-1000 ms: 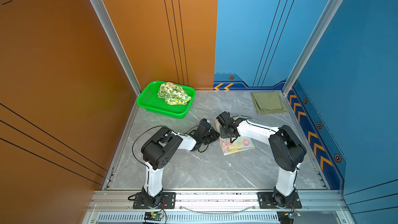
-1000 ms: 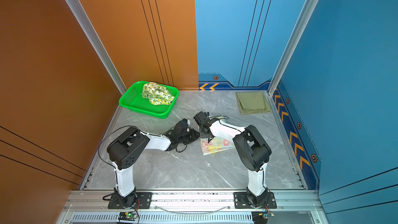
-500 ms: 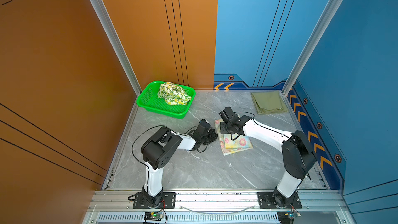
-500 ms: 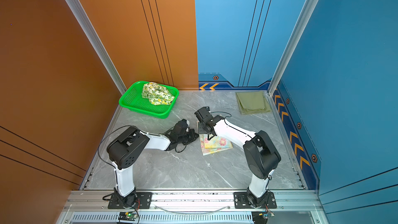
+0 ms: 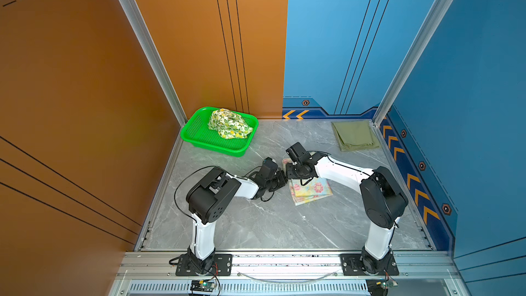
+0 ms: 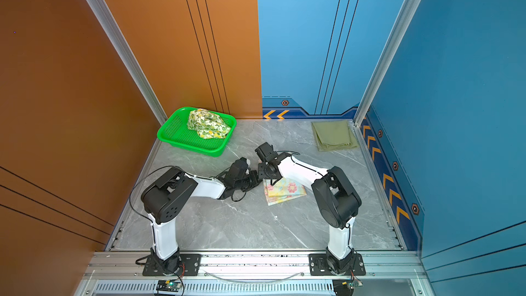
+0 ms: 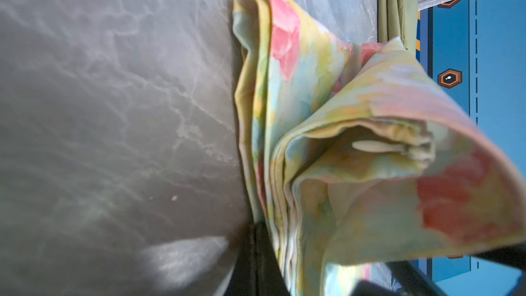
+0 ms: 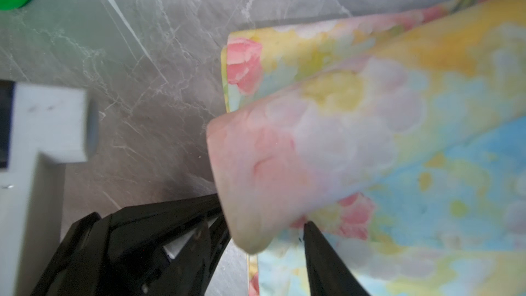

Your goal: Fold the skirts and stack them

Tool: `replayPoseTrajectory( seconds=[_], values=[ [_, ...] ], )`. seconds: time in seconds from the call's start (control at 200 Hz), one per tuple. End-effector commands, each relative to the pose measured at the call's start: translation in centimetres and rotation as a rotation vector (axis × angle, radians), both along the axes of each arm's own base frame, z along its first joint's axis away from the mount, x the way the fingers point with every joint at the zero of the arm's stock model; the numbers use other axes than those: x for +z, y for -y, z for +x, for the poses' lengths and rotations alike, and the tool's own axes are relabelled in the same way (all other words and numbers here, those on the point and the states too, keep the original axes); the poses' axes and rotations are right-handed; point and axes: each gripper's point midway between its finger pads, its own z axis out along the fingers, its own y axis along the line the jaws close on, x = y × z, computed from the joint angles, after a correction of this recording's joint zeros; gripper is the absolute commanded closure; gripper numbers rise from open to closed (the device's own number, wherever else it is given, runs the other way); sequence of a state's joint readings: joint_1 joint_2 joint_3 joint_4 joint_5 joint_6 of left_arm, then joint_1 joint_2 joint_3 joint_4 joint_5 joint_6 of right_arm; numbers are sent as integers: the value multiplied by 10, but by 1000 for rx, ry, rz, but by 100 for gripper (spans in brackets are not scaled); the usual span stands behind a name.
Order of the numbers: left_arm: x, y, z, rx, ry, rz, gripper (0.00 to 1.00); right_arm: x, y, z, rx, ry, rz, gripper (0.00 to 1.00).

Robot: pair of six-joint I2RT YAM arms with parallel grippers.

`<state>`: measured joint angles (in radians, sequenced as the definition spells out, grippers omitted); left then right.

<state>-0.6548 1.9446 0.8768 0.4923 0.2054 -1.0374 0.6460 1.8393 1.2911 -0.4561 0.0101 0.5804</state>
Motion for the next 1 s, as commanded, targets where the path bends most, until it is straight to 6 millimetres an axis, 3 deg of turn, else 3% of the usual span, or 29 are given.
replayPoseTrajectory(
  seconds=[0.0, 0.13, 0.23, 0.315, 0.461, 0.571, 0.696, 0.861, 0.991],
  values=[
    [-52, -35, -32, 14, -159, 150, 100, 39, 14, 7, -36, 58, 110, 41],
    [-39, -41, -29, 14, -125, 144, 98, 65, 39, 8, -88, 108, 162, 40],
    [-24, -50, -29, 17, -86, 167, 87, 75, 65, 7, -134, 132, 172, 39],
    [-1, -56, -29, 14, -25, 201, 80, 76, 88, 6, -180, 142, 174, 39],
    [50, -55, -30, -33, 128, 286, 81, 72, 127, 4, -280, 148, 203, 41],
    [93, -27, -33, -135, 263, 342, 81, 70, 158, 3, -376, 164, 233, 42],
    [121, 17, -34, -235, 344, 356, 81, 72, 189, 0, -470, 182, 249, 42],
    [112, 67, -25, -328, 341, 343, 81, 71, 222, -5, -576, 209, 279, 41],
    [97, 90, -6, -369, 324, 351, 81, 71, 229, -7, -591, 207, 293, 41]
  ],
)
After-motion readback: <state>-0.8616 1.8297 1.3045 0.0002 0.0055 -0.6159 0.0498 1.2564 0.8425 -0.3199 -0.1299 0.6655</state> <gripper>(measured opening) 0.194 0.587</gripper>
